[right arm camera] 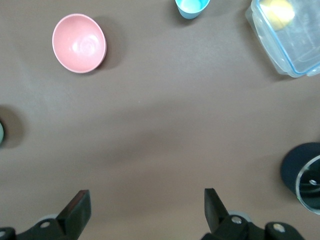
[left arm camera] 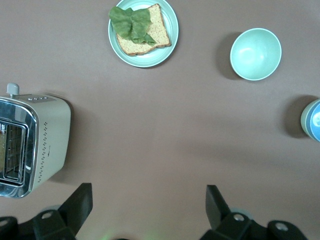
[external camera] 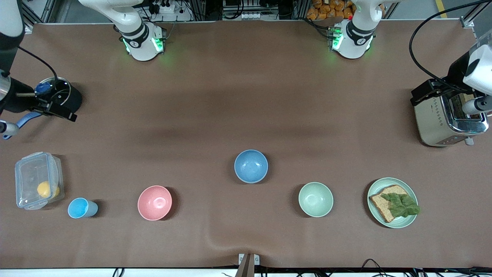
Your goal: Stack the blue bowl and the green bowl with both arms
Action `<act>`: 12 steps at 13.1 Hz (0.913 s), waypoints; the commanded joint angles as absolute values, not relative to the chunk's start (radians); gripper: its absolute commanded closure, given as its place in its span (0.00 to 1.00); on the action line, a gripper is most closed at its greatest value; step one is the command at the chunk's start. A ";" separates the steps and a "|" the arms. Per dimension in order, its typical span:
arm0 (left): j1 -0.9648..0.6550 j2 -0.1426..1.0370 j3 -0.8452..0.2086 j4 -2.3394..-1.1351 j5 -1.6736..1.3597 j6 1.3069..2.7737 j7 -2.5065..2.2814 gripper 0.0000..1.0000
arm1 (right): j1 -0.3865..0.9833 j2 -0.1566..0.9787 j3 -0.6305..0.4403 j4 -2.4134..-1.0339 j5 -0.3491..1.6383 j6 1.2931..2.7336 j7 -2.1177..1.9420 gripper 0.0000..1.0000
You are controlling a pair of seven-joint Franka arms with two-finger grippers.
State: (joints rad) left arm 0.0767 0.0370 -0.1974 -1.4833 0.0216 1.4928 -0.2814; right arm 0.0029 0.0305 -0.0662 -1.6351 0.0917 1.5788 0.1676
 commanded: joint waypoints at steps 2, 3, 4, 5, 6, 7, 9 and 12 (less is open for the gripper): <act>0.071 -0.015 -0.158 -1.545 0.034 1.534 -0.164 0.00 | -0.058 0.021 0.000 -1.511 0.044 1.451 0.137 0.00; 0.071 -0.031 -0.156 -1.567 0.032 1.557 -0.166 0.00 | -0.061 0.026 -0.002 -1.490 0.041 1.434 0.096 0.00; 0.071 -0.038 -0.156 -1.580 0.034 1.574 -0.161 0.00 | -0.061 0.023 -0.003 -1.486 0.029 1.428 0.051 0.00; 0.071 -0.037 -0.155 -1.575 0.034 1.569 -0.157 0.00 | -0.061 0.021 -0.005 -1.486 0.014 1.408 0.034 0.00; 0.074 -0.035 -0.155 -1.574 0.037 1.566 -0.149 0.00 | -0.061 0.021 -0.005 -1.486 0.008 1.398 0.032 0.00; 0.078 -0.037 -0.155 -1.569 0.037 1.565 -0.147 0.00 | -0.061 0.020 -0.005 -1.485 0.008 1.397 0.032 0.00; 0.081 -0.028 -0.155 -1.556 0.037 1.565 -0.147 0.00 | -0.061 0.020 -0.006 -1.485 0.006 1.399 0.032 0.00; 0.081 -0.017 -0.160 -1.549 0.029 1.565 -0.149 0.00 | -0.060 0.020 -0.005 -1.485 0.006 1.405 0.032 0.00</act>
State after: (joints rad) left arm 0.0791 -0.0054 -0.1585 -1.5386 0.0216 1.5515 -0.1751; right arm -0.0401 0.0230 -0.0233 -1.4938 0.0249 1.4122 0.0477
